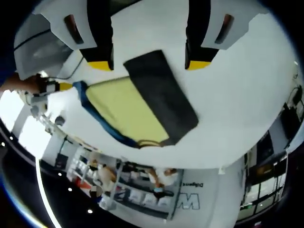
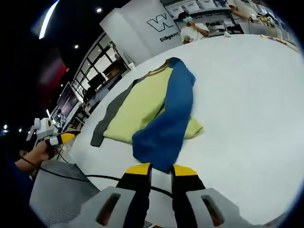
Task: Fold the garment on the visible template until the final outline fits inside the template.
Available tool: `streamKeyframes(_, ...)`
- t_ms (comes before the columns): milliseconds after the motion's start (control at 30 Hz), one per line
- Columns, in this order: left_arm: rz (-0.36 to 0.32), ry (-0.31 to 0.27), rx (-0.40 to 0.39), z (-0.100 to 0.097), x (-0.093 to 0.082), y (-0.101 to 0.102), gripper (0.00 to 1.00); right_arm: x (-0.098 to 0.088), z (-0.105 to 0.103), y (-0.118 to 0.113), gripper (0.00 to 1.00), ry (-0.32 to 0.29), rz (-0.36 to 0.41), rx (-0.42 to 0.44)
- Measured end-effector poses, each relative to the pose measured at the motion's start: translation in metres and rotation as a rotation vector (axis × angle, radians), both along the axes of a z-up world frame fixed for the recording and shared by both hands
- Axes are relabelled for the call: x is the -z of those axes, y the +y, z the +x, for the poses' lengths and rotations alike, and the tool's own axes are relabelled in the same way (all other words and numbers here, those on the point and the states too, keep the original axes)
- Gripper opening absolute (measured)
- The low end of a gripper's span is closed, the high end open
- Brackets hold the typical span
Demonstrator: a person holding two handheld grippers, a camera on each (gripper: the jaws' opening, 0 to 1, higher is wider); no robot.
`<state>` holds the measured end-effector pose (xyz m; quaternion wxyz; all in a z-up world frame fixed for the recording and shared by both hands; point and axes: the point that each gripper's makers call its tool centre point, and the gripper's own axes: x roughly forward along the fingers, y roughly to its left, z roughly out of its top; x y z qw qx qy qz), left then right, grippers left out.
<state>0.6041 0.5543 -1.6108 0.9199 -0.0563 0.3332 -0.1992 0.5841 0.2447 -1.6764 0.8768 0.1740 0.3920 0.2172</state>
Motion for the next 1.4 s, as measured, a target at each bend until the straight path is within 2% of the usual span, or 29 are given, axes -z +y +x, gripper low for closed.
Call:
streamKeyframes(100, 0.002, 0.004, 0.000, -0.003, 0.001, 0.000, 0.56, 0.003, 0.004, -0.001, 0.00, -0.004, -0.015, 0.001)
streamKeyframes(200, -0.008, 0.004, -0.007, -0.003, 0.001, 0.000, 0.56, 0.006, 0.012, -0.010, 0.00, 0.013, 0.005, 0.051)
streamKeyframes(367, -0.009, 0.006, -0.013, -0.003, 0.003, 0.004, 0.56, 0.009, 0.013, -0.016, 0.00, 0.019, 0.030, 0.093)
streamKeyframes(467, -0.010, 0.002, -0.012, -0.002, 0.002, 0.004, 0.56, 0.002, 0.012, -0.014, 0.00, 0.017, 0.074, 0.118)
streamKeyframes(667, -0.011, 0.002, -0.008, -0.002, 0.002, 0.004, 0.56, -0.007, 0.012, -0.017, 0.00, 0.002, 0.082, 0.113)
streamKeyframes(800, -0.005, 0.003, -0.003, -0.003, 0.003, 0.004, 0.56, -0.029, 0.012, -0.017, 0.00, -0.016, 0.087, 0.103)
streamKeyframes(1100, -0.011, 0.005, 0.000, -0.005, 0.003, 0.000, 0.56, -0.055, 0.028, -0.038, 0.00, -0.067, 0.106, 0.125)
streamKeyframes(1233, -0.008, 0.001, 0.007, -0.003, 0.003, 0.000, 0.56, -0.079, 0.049, -0.061, 0.00, -0.118, 0.102, 0.171)
streamKeyframes(1300, -0.008, -0.002, 0.009, -0.003, 0.003, 0.000, 0.56, -0.086, 0.055, -0.067, 0.00, -0.134, 0.092, 0.179)
streamKeyframes(1400, -0.006, -0.004, 0.010, -0.001, 0.002, 0.001, 0.56, -0.108, 0.075, -0.089, 0.00, -0.181, 0.087, 0.214)
